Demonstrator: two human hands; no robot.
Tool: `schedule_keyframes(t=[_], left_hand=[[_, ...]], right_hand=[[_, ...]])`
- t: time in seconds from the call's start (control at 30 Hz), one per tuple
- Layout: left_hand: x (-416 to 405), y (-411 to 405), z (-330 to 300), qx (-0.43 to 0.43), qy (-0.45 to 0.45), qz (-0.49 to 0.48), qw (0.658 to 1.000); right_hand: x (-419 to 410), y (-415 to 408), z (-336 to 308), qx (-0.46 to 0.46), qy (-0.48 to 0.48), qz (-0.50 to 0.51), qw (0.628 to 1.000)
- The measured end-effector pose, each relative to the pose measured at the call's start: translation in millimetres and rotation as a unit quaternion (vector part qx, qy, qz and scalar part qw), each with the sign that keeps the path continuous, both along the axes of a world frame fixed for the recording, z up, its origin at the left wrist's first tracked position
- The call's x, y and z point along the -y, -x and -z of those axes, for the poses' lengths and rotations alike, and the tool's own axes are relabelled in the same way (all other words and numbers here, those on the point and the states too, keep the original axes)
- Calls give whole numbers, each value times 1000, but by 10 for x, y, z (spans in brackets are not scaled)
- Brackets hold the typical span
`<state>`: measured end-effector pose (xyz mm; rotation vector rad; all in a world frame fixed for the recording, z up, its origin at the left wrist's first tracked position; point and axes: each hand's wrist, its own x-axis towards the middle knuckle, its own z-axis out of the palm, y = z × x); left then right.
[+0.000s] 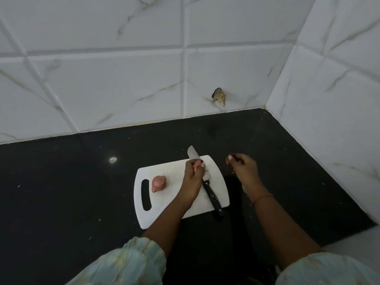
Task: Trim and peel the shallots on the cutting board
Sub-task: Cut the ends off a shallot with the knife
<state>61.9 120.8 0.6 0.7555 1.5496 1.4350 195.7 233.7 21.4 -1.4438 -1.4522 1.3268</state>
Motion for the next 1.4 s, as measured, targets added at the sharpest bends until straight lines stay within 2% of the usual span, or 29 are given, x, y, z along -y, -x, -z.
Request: schedule_keyframes(t=[0.1,0.2,0.33,0.57,0.7,0.83,0.9,0.97,1.1,1.23,1.4], left_hand=[[-242,-89,-180,-4,36,68,997],[-401,-151,-230,12,46,112,993],[-515,-225,-181,8,64,108,992],[-604,-391,-218,126,52,62,989],[-642,-412,-290,139,46,55,988],[-711,-447,-330,56,71,86,992],[-745,-460,-341,20,86,83,993],[-792,-461,-329,-27,97,76,992],[-855,-490,-270,-149,114,111,976],[-889,-508,-273,-231,142,153,950],[-896,-544,-241,-358,187,217,889]], right_hand=[[-46,-218,-5,-5,57,22,998],[-50,-331,-35,-34,68,29,997],[-17,-405,-92,-23,4,34,999],[181,-394,-142,-33,-91,-141,985],[182,-407,-101,-48,-122,-149,980],[175,-460,-124,-59,-108,-124,985],[172,-489,-125,-89,-74,-77,990],[163,-519,-142,-158,-9,-7,987],[112,-634,-206,-291,122,72,946],[92,-674,-177,-276,138,71,949],[149,-662,-202,-240,133,78,958]])
